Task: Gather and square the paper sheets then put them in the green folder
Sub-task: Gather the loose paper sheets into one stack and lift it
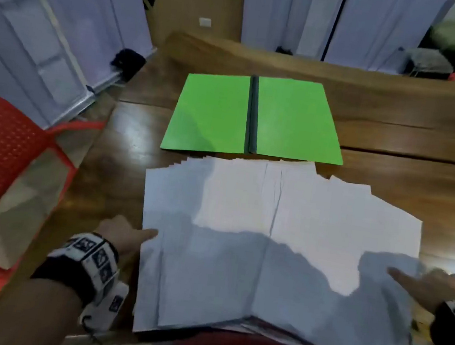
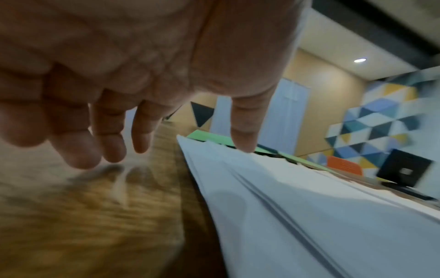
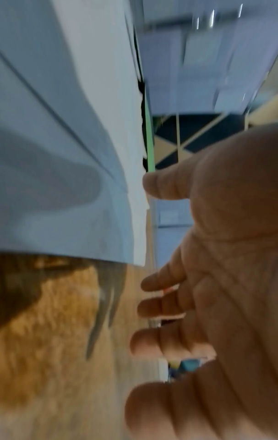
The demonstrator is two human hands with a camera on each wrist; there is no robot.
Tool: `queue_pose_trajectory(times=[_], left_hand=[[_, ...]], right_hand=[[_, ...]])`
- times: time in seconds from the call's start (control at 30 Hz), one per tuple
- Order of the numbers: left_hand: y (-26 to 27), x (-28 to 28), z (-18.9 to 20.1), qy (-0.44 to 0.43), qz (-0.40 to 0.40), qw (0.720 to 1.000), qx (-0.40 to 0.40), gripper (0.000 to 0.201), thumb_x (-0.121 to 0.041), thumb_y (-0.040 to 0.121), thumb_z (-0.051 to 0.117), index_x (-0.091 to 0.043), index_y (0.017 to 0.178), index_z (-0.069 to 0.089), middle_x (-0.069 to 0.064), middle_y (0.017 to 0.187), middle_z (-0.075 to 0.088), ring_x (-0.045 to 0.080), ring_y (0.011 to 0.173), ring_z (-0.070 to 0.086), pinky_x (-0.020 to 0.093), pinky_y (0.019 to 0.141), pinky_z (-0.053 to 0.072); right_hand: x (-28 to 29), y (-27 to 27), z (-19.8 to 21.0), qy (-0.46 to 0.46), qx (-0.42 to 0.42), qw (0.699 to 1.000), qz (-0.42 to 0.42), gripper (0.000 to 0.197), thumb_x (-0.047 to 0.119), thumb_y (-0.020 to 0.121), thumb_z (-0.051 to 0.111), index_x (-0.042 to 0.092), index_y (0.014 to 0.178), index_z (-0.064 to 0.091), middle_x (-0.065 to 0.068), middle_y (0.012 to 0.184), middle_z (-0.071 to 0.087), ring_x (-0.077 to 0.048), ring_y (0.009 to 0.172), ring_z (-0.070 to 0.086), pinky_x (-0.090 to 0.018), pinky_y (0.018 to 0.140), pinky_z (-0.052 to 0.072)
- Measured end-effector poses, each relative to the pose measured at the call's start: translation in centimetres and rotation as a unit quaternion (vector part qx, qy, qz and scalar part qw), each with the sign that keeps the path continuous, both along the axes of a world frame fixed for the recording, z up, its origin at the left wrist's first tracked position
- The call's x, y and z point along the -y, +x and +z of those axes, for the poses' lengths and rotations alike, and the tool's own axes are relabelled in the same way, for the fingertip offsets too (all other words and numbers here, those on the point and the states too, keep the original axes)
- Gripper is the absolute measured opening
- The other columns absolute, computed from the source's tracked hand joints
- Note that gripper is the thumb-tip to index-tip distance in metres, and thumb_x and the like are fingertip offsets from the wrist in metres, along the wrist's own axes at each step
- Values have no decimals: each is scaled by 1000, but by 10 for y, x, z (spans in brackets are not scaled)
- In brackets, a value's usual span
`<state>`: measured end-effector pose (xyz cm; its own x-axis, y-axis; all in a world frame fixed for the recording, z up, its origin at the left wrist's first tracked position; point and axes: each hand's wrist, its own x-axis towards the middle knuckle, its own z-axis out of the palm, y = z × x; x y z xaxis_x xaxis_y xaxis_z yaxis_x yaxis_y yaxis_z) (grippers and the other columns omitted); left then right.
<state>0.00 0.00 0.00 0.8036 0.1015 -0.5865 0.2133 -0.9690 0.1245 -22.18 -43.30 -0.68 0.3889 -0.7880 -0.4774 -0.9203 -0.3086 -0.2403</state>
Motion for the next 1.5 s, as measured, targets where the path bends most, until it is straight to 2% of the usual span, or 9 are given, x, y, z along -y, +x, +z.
queue_pose_trajectory(times=[0.23,0.37,0.63,0.9,1.0,1.1,1.23,1.37,1.5], left_hand=[[26,38,-20,43,-47,998,-2,95,-81,63,47,1,107,64,19,111,67,35,99,62,38,85,52],[21,63,-28,-41,-61,997,23,89,-71,64,59,-2,121,52,18,122,59,35,109,58,43,91,51],[12,58,-25,-21,18,997,67,93,-48,64,74,-6,134,30,22,136,40,40,123,43,48,98,42],[12,71,-17,-154,109,982,31,54,-36,67,76,-1,105,58,11,92,62,29,79,56,33,73,48],[13,66,-11,-160,102,982,2,54,-39,70,74,-3,107,62,15,109,66,30,86,58,37,87,50],[3,70,-9,-192,62,979,15,44,-30,71,74,-7,107,62,14,106,65,28,85,57,32,79,47],[-9,79,-9,-217,37,974,48,50,-13,74,67,-9,121,52,13,103,62,26,83,52,28,75,42],[-14,79,-8,-172,25,984,44,62,-16,73,61,-21,131,41,14,114,55,35,96,57,37,88,50],[-22,79,-6,-90,-34,995,27,73,-36,66,58,-40,133,29,15,119,48,38,95,58,41,85,52]], right_hand=[[-18,25,-16,78,5,995,-65,84,53,79,63,-9,132,43,-32,127,53,-37,89,53,-43,83,46],[-24,32,-30,46,-2,999,11,117,74,45,73,11,138,40,-21,140,42,-42,121,45,-53,99,41],[-15,21,-20,113,158,978,-75,81,25,68,81,14,137,40,-18,127,58,-39,110,58,-45,89,48],[-23,34,-40,188,182,953,-152,78,36,53,86,0,118,59,-22,111,66,-38,94,64,-45,78,53],[-26,35,-42,197,156,957,-147,79,38,46,87,4,112,62,-16,106,66,-36,92,62,-47,82,52],[-33,36,-41,214,166,955,-119,57,32,52,85,8,100,67,-14,104,67,-35,93,60,-46,83,51],[-35,36,-50,197,152,962,-107,70,42,39,85,11,100,70,-14,97,71,-35,82,66,-35,61,54],[-30,32,-48,186,156,965,-99,99,48,35,90,3,118,61,-21,107,69,-39,90,67,-41,70,56],[-35,31,-34,199,190,959,-65,38,11,64,80,6,100,70,-19,104,70,-36,95,65,-45,85,53]])
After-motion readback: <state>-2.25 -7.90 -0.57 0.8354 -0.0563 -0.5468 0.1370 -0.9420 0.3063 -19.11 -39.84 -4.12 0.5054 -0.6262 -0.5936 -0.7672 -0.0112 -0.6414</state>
